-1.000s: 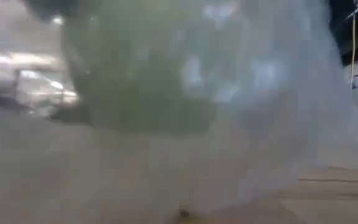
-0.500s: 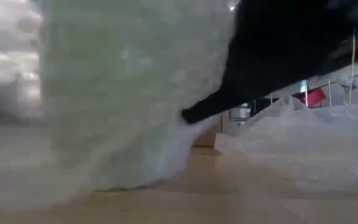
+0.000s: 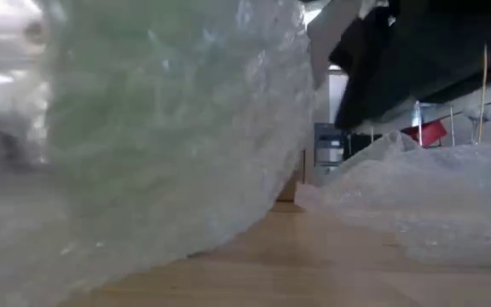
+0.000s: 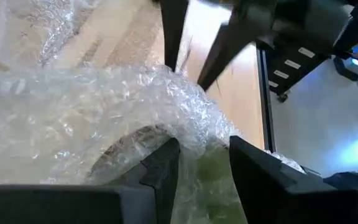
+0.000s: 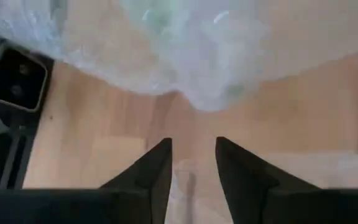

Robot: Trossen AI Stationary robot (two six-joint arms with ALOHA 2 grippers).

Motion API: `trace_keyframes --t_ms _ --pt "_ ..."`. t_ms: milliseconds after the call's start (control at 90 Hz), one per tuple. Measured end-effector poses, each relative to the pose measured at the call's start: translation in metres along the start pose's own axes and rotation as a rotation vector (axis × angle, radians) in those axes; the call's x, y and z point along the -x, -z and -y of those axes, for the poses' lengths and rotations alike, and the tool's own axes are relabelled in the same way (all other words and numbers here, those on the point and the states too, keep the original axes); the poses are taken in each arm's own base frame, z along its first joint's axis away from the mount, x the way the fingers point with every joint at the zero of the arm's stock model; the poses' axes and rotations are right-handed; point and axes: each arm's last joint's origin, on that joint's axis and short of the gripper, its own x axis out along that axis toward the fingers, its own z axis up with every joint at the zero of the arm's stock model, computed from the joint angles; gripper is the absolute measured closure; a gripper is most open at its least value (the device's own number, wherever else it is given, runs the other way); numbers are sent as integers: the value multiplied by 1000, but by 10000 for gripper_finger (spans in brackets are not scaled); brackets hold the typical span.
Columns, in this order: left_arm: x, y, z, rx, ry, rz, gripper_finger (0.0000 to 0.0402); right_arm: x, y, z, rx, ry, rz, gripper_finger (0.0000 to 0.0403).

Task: Wrap mug
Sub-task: Wrap the green mug with bubble wrap

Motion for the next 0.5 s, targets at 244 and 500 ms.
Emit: trace_keyframes --t_ms 244,500 --pt "-1 3 -2 -17 -7 -33 277 16 -27 14 -19 29 186 292" --pt "-1 2 -1 -47 11 -13 277 9 -48 28 -21 -32 318 292"
